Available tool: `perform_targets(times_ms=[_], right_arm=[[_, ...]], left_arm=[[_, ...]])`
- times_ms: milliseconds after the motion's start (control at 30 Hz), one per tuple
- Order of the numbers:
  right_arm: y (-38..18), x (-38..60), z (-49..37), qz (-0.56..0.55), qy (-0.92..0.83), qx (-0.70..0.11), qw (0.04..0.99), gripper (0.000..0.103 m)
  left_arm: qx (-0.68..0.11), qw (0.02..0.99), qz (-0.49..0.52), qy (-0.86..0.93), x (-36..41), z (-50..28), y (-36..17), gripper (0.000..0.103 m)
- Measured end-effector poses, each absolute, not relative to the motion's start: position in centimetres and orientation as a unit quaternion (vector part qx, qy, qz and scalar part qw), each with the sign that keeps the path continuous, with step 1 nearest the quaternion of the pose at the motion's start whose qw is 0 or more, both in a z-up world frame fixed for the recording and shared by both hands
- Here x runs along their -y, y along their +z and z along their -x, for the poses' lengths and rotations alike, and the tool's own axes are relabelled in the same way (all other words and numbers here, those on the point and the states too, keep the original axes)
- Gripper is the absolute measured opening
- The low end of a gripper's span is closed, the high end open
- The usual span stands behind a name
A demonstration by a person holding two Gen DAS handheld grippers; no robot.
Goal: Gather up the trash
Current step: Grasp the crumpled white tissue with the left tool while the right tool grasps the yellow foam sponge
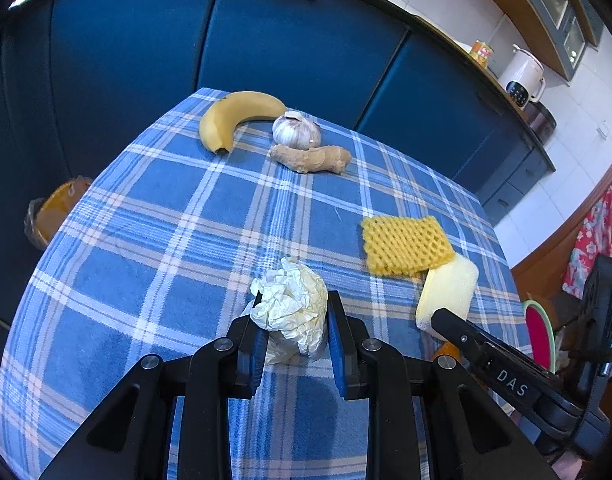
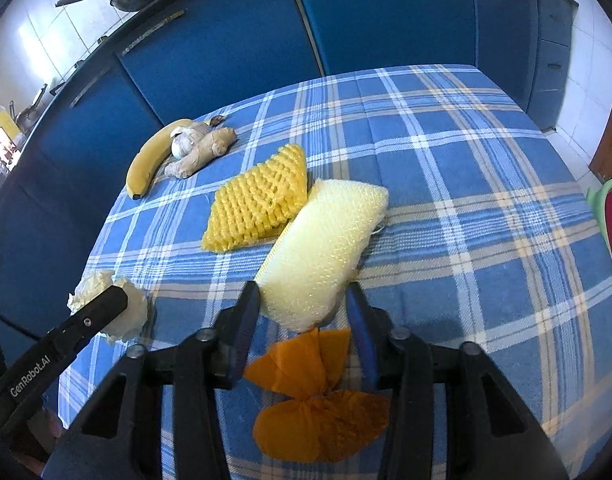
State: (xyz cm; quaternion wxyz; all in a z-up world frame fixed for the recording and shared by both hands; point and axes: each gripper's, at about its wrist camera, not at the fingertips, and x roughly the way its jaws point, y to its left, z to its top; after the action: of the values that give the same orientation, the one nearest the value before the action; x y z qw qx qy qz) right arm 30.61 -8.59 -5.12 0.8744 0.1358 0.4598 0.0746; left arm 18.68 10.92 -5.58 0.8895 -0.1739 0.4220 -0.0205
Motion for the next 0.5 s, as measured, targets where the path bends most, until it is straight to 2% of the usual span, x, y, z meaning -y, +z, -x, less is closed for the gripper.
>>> perform_targets(times_ms=[267, 500], right_arm=[[-4.9, 9.2, -29.9, -0.154, 0.074, -0.447, 0.878, 0.025], [-3.8, 10.3, -28.6, -0.168, 0.073, -0.426, 0.886, 0.024]], left_arm=[[-0.419, 0.891, 0.173, -0.023, -10.6, -18.4, -5.3, 0.027], [-0.415, 0.893, 0.169, -0.029, -10.1, -18.2, -4.7, 0.027]])
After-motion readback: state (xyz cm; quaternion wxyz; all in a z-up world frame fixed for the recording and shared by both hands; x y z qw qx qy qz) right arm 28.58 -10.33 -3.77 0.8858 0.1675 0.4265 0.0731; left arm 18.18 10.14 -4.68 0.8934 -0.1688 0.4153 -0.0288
